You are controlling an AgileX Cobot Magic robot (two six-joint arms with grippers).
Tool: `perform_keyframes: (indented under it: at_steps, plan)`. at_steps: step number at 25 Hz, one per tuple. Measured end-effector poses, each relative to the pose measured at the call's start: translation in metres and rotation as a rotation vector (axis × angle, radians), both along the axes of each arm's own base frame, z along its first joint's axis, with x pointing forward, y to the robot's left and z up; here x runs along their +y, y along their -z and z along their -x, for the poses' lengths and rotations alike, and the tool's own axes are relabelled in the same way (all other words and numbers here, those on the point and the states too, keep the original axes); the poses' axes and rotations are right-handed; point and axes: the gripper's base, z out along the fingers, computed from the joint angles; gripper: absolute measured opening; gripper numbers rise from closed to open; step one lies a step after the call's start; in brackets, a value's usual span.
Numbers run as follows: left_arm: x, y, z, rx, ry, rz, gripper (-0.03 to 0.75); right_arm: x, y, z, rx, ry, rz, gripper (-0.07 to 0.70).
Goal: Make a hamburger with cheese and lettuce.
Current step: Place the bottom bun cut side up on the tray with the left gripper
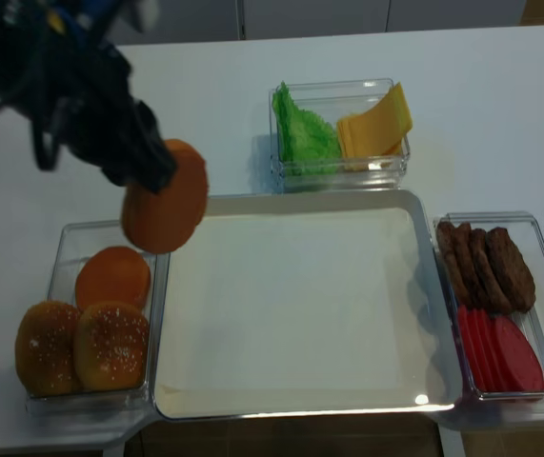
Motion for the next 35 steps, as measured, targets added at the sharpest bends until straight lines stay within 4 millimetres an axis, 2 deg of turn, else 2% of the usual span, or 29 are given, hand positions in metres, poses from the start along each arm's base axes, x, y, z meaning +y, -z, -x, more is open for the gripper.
perform_keyframes:
  at_steps: [5,9,13,20,23,26,35]
  plan:
    - [-0.055,0.008,0.014,-0.113,0.147,-0.092,0.137,0.0,0.0,0.0,0.0,0.0,0.0,0.146]
    - [-0.095,0.032,0.011,-0.181,0.171,-0.222,0.137,0.0,0.0,0.0,0.0,0.0,0.0,0.127]
    - [-0.121,0.052,0.006,-0.24,0.127,-0.295,0.137,0.0,0.0,0.0,0.0,0.0,0.0,0.099]
    - [-0.158,0.084,0.01,-0.314,0.207,-0.423,0.137,0.0,0.0,0.0,0.0,0.0,0.0,0.049]
    - [-0.172,0.098,0.012,-0.358,0.195,-0.489,0.137,0.0,0.0,0.0,0.0,0.0,0.0,0.043]
    - [-0.175,0.101,0.014,-0.369,0.196,-0.517,0.137,0.0,0.0,0.0,0.0,0.0,0.0,0.041]
    - [-0.172,0.112,0.015,-0.318,0.157,-0.621,0.137,0.0,0.0,0.0,0.0,0.0,0.0,0.04]
